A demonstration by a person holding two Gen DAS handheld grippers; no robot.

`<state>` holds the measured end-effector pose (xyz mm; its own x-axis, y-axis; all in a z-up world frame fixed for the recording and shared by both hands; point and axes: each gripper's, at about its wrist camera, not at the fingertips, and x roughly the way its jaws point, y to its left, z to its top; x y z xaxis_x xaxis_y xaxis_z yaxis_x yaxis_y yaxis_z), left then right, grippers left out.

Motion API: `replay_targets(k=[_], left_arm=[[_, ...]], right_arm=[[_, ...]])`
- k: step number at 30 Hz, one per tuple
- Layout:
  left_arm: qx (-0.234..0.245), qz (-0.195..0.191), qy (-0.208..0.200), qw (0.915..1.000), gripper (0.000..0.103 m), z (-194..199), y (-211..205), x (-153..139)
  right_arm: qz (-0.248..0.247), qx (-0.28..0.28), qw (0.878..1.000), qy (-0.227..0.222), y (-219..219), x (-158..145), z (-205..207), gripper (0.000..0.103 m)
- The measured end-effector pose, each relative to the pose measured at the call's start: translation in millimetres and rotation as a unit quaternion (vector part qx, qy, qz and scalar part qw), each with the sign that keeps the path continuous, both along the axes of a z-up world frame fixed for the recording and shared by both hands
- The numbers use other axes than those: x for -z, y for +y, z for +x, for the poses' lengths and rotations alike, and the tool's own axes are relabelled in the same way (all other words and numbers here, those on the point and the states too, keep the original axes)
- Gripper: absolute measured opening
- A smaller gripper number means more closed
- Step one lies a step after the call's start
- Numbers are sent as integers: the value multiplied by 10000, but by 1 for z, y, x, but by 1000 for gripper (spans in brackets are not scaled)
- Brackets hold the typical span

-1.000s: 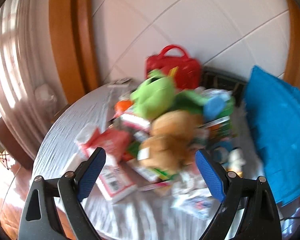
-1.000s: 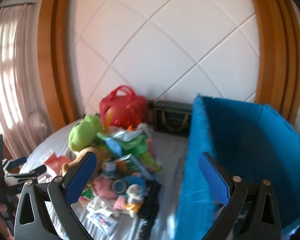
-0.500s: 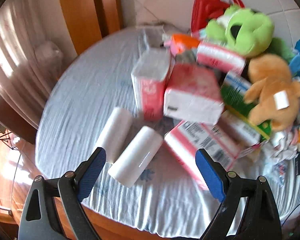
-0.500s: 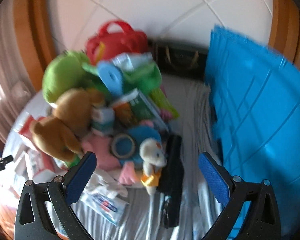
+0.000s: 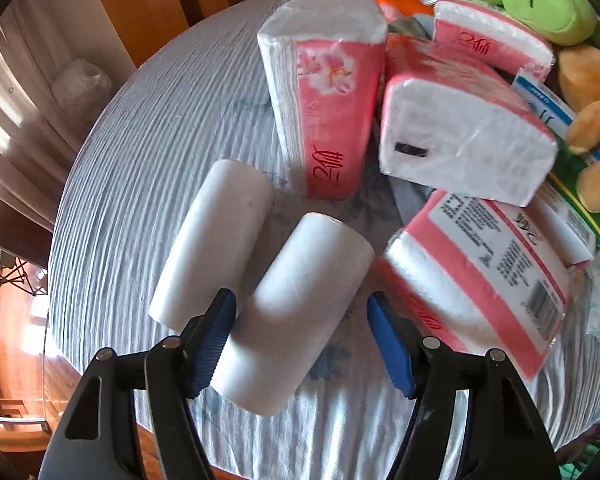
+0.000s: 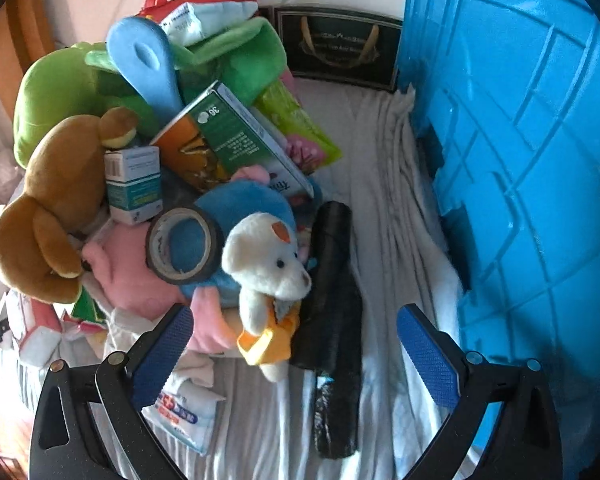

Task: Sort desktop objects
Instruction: 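Grasp a white paper roll with the left tool while the right tool grasps the orange-bib teddy, then carry the paper roll and orange-bib teddy over the blue crate with both tools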

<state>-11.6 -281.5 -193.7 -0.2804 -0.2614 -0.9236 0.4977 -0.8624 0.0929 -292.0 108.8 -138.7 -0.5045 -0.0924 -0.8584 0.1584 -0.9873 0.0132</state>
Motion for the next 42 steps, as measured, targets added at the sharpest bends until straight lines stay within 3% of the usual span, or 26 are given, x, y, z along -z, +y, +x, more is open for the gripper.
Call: replay_targets(k=[4,11,13,14,15,24,34,42], left_arm=[[-139,86,-109,9998,56,-4,-3,4],[-92,136,-89,9998,52,-3,7,2],[-111,143,7,9998,52,1,12,-3],[-140,72,24,9999,51,2,16,-7],[-136,-35,90,9999,51,4,21,-14],[-291,-306,760,9962,49,25,48,-70],[-239,-539,1263,9902,49,28,45,-104],[286,-499,1552,9862,49,20,82,-123]], right_arm=[[-1,20,10000,-11,-6,11,-11,103],[-201,129,9994,-267,-6,28,-29,102],[-328,75,9990,-301,-5,27,-26,84],[-362,31,9988,-320,-5,27,-24,63],[-298,30,9991,-303,-6,27,-23,28],[-378,13,9992,88,-3,0,-8,27],[-333,51,9976,602,8,-26,13,27],[-502,256,9948,843,27,-48,51,27]])
